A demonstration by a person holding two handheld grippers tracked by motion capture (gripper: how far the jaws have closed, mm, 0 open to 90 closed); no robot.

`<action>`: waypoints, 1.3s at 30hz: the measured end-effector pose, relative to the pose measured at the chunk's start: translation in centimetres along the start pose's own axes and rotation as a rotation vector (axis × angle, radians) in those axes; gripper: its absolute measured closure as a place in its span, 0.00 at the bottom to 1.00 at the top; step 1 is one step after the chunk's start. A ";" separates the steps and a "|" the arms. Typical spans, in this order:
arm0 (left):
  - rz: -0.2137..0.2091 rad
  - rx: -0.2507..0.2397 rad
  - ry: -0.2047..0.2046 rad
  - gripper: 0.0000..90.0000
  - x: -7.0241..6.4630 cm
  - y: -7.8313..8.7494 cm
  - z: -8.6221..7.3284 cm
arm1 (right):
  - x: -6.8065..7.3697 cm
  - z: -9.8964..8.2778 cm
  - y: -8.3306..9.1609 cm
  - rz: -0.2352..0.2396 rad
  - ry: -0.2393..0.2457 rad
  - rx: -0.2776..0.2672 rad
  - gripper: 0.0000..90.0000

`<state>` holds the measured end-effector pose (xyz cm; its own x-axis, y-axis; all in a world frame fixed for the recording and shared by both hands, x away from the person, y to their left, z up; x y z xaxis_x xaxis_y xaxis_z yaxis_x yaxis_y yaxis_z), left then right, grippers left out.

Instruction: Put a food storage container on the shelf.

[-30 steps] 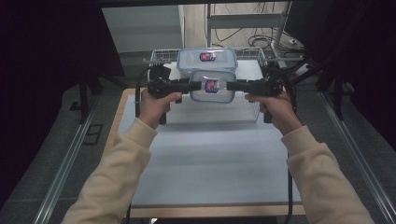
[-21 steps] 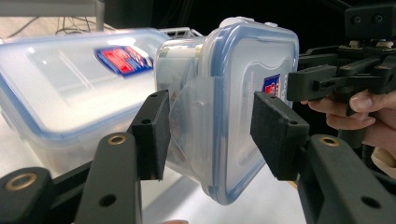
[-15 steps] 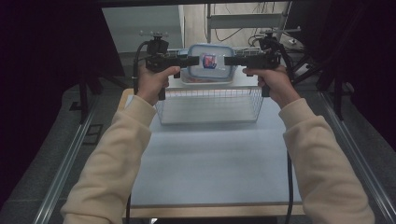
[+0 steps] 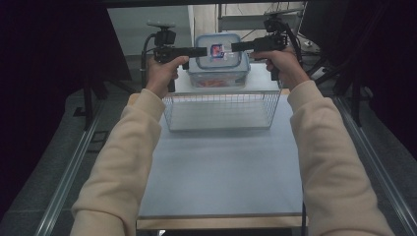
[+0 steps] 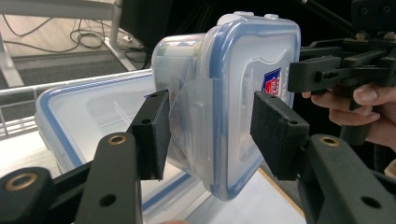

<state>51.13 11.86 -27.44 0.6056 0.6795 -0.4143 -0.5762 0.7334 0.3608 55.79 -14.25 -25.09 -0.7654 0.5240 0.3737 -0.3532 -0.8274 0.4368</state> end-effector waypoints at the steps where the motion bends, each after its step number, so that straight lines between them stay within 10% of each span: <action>1: 0.006 0.008 0.000 0.54 0.2 -0.2 0.0 | -0.4 -0.1 -0.2 0.002 -0.011 -0.001 0.57; 24: -0.052 0.028 0.196 0.32 3.0 -3.0 0.5 | -3.0 -1.0 -2.0 -0.003 -0.155 -0.067 0.45; 33: -0.019 -0.012 0.164 0.25 2.8 -1.6 0.1 | -3.7 -1.8 -0.6 -0.034 -0.173 -0.123 0.41; 39: 0.021 -0.042 0.109 0.37 2.0 0.3 -0.6 | -3.5 -2.5 1.3 -0.053 -0.154 -0.142 0.43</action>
<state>51.84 13.44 -28.69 0.5309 0.6871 -0.4961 -0.6120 0.7157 0.3365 56.68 -17.68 -27.84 -0.6562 0.5836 0.4784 -0.4714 -0.8121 0.3440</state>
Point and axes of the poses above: each handheld gripper's, and its own axes: y roughly backward along the jaws, z roughly out of its top, x roughly to its left, the point moved 3 cm from there along -y, roughly forward along the jaws, and after that the axes turned 2 degrees about x, right-handed, at the moved point
